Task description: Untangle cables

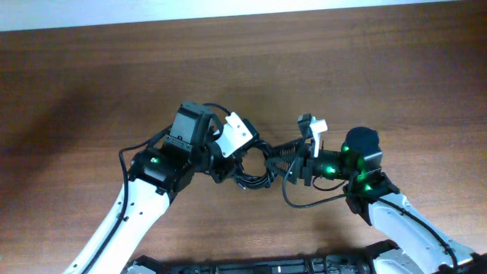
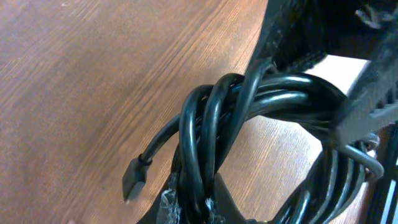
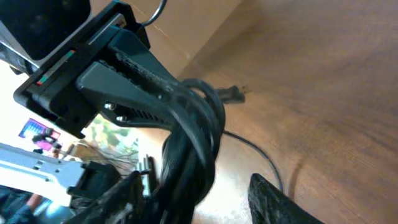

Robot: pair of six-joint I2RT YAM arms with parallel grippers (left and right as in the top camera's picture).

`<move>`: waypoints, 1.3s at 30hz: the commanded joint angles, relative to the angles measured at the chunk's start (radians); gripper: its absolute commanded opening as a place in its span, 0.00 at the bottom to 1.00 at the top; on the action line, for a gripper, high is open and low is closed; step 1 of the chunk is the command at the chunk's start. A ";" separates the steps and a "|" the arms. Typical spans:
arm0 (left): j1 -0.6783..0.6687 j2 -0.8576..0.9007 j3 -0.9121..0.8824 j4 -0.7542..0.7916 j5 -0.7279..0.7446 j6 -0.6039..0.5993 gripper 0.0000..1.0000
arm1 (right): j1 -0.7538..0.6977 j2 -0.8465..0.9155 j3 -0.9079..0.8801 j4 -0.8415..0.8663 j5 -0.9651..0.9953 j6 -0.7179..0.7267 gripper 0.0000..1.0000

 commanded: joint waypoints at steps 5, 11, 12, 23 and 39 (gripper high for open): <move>-0.044 -0.017 0.017 0.061 -0.093 -0.154 0.18 | 0.006 0.005 0.010 0.003 0.115 0.024 0.04; -0.010 -0.084 0.017 0.143 -0.412 -0.696 0.92 | 0.006 0.005 0.010 0.023 0.504 0.430 0.04; -0.005 -0.095 0.017 0.140 -0.420 -0.794 0.99 | 0.006 0.005 0.010 0.049 0.527 0.469 0.04; -0.005 0.094 0.002 0.166 -0.232 -0.932 0.86 | 0.007 0.005 0.010 0.105 0.502 0.520 0.04; 0.084 0.028 0.004 0.145 0.013 0.000 0.84 | 0.004 0.010 0.010 0.012 0.147 0.037 0.04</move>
